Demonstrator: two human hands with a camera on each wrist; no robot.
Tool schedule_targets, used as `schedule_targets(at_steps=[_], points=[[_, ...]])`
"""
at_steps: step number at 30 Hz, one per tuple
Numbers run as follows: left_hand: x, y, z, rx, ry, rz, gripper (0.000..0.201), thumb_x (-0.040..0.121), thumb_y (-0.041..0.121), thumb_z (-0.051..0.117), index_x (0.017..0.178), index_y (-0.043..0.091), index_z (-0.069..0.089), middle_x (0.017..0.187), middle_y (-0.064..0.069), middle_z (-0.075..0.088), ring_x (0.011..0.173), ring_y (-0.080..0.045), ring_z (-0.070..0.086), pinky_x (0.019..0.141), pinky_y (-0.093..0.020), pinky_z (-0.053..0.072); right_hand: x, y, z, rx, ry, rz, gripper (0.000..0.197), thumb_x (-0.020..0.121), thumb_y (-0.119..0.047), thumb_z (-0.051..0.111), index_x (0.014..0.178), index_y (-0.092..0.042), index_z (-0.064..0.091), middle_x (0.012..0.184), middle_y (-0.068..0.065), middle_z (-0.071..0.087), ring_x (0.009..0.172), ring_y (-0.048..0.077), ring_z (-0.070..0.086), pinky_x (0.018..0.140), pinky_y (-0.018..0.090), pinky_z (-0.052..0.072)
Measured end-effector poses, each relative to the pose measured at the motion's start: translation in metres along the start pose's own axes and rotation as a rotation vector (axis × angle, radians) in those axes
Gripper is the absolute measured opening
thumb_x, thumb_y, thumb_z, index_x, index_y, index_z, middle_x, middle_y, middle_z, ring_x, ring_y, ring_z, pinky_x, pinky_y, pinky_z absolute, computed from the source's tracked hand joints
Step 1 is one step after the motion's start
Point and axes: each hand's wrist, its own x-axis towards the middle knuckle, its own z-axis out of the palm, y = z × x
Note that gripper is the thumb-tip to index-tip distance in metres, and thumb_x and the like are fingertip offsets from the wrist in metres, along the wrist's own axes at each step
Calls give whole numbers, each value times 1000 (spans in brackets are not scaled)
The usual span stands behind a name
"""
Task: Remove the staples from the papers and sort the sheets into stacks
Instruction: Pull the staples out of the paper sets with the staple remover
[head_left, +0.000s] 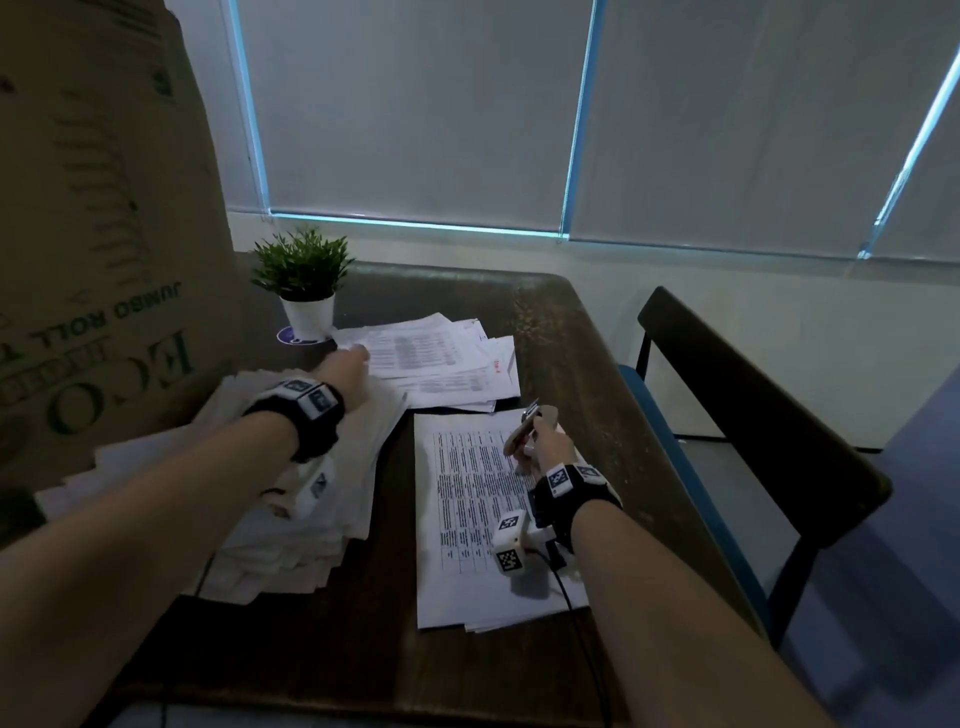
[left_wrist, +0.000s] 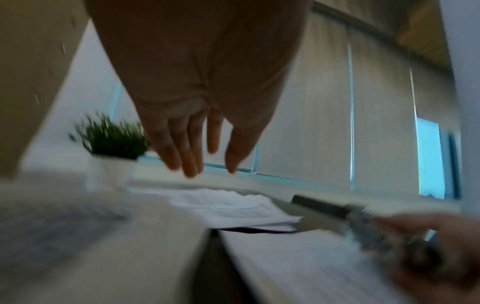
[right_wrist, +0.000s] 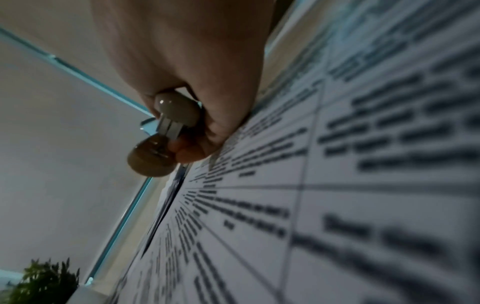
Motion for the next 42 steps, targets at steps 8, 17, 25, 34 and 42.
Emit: schedule_targets(at_steps=[8,17,25,34,42], points=[[0,64,81,-472,-444,-204,80,80,44,70,139,-1,38,137,-19,49,121,-33,51,95,-38,43,1,3,-18,366,-4,90,28,103,-26,50,89,-3,59,61,10,61,49,19,56,44,24,47],[4,69,85,-857,-401,-215,42,87,13,65,124,-5,54,125,-16,56,127,-31,45,94,-32,35,-4,-3,-16,299,-45,77,25,100,-17,53,79,-6,60,57,8,57,51,18,51,46,26,42],[-13,60,103,-1067,-524,-176,12,90,1,55,79,6,58,76,-10,55,68,-24,51,74,-35,43,-15,-45,2,-501,-220,-316,16,92,-23,63,106,-15,59,83,1,60,68,13,56,53,23,44],[-8,55,116,-1274,-518,-350,31,100,18,41,76,5,56,71,-12,57,56,-21,57,61,-33,43,-18,-17,16,-801,-308,-364,43,87,-26,63,130,-23,58,121,7,64,104,22,61,86,30,47],[3,48,128,-1349,-603,-350,27,100,17,41,82,4,55,74,-12,59,60,-23,59,58,-32,50,-2,-21,13,-766,-398,-348,49,90,-24,61,136,-40,55,141,-5,53,115,17,58,95,28,48]])
